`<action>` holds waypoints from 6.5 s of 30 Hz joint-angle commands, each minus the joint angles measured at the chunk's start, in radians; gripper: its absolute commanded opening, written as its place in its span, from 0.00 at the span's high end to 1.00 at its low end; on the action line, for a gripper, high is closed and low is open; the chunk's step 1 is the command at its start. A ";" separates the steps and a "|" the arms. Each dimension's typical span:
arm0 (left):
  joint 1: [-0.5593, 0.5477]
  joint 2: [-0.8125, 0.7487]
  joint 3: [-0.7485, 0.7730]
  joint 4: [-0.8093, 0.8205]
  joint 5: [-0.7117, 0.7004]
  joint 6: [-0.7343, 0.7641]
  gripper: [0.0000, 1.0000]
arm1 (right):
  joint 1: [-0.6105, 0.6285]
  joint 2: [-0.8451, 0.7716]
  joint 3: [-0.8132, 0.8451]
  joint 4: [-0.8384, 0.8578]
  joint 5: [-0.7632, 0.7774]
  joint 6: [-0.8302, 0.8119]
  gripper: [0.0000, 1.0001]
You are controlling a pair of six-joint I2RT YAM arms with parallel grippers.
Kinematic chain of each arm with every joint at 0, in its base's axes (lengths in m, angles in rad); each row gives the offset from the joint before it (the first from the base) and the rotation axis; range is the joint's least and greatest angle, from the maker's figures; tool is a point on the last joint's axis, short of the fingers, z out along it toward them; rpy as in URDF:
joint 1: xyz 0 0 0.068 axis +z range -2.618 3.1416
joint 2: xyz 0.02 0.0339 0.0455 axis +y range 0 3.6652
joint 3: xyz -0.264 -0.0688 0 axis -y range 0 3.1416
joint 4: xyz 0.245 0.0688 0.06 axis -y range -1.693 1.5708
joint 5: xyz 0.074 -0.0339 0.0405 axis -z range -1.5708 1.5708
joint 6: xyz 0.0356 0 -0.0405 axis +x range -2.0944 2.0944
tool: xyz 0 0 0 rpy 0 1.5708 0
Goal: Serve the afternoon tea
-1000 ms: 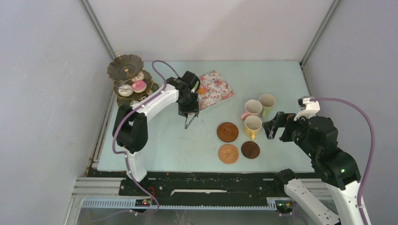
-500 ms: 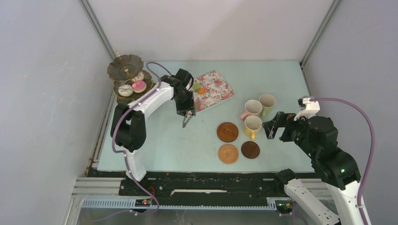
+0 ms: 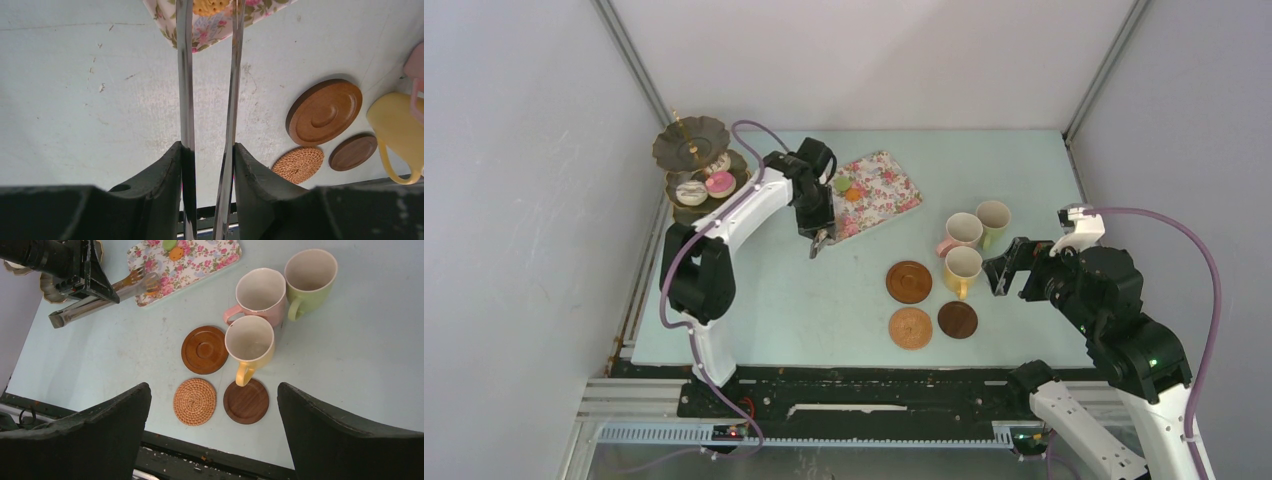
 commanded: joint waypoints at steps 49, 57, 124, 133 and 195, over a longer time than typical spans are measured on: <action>0.233 -0.293 0.669 -0.305 -0.279 -0.006 0.70 | 0.027 0.018 -0.001 0.053 -0.025 -0.001 0.00; 0.345 -0.324 0.595 -0.314 -0.294 0.016 0.70 | 0.034 0.021 0.000 0.059 -0.016 -0.005 0.00; 0.399 -0.123 0.683 -0.185 -0.286 0.109 0.48 | 0.014 -0.002 0.000 0.048 -0.017 -0.004 0.00; 0.336 -0.229 0.517 -0.028 -0.132 0.117 0.49 | 0.005 0.023 0.028 0.039 -0.020 0.004 0.00; -0.035 0.250 0.407 0.027 -0.158 -0.466 0.44 | 0.094 0.221 0.030 0.177 0.214 -0.171 0.00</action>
